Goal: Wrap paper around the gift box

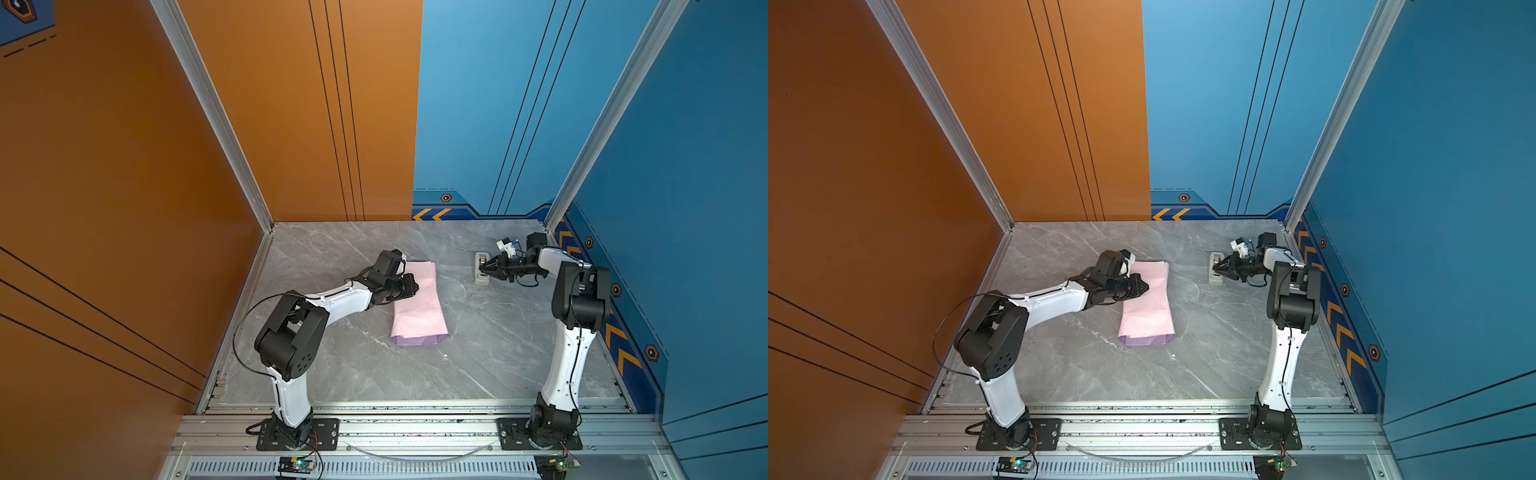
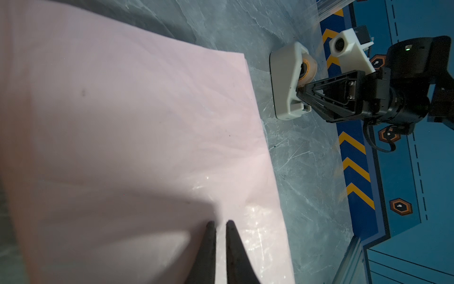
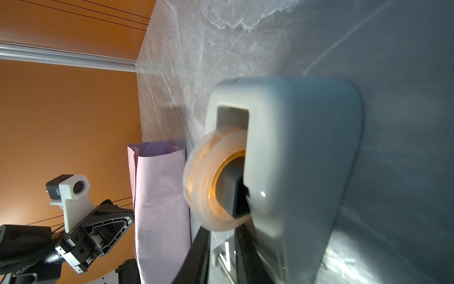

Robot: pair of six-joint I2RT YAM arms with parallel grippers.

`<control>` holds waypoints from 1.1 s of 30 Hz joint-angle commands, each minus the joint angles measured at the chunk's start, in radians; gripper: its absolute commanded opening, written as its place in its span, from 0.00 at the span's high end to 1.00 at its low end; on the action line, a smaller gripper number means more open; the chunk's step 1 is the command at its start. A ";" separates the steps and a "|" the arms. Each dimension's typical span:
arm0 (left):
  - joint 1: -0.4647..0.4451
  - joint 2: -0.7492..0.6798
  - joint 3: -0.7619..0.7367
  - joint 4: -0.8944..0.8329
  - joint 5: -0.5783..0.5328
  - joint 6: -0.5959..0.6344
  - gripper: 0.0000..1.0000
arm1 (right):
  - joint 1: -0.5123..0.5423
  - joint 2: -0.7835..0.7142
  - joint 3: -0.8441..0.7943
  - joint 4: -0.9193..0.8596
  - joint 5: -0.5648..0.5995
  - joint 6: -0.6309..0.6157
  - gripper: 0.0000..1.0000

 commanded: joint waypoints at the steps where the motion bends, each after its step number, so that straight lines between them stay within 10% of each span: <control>1: 0.009 0.047 -0.022 -0.075 -0.023 0.003 0.87 | 0.012 0.033 -0.019 -0.022 -0.045 0.020 0.83; 33: 0.007 0.010 -0.041 -0.069 -0.045 0.009 0.88 | 0.004 -0.135 -0.140 0.264 -0.124 0.295 1.00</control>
